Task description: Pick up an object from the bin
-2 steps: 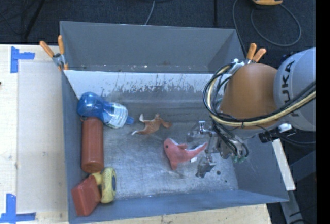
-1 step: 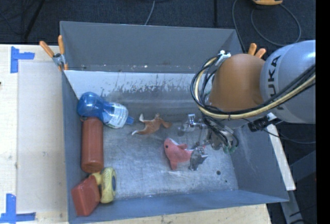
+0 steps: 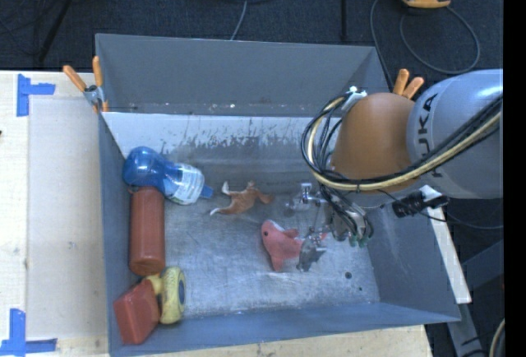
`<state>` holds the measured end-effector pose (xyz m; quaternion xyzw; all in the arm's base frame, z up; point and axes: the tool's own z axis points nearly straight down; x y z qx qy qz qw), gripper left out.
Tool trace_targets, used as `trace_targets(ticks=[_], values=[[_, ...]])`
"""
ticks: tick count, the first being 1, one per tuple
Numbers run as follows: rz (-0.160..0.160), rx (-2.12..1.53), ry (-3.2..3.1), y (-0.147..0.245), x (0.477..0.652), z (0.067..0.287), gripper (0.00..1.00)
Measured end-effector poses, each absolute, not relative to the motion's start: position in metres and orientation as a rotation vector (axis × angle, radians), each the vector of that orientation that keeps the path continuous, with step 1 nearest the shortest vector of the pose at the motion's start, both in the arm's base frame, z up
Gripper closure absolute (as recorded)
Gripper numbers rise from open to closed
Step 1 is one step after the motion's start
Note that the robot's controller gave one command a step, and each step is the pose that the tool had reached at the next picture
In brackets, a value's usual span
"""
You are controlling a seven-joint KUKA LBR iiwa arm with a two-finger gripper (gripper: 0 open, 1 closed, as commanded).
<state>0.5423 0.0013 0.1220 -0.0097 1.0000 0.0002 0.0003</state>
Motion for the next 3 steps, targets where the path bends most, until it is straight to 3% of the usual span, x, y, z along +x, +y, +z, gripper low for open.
trace_targets(ticks=[1,2,3], values=[[0.001,-0.204,3.135,0.0001,0.541,0.0747,0.0],[0.001,0.232,3.122,0.0027,0.5336,0.073,1.0],[0.001,0.231,3.122,0.0027,0.5336,0.073,1.0]])
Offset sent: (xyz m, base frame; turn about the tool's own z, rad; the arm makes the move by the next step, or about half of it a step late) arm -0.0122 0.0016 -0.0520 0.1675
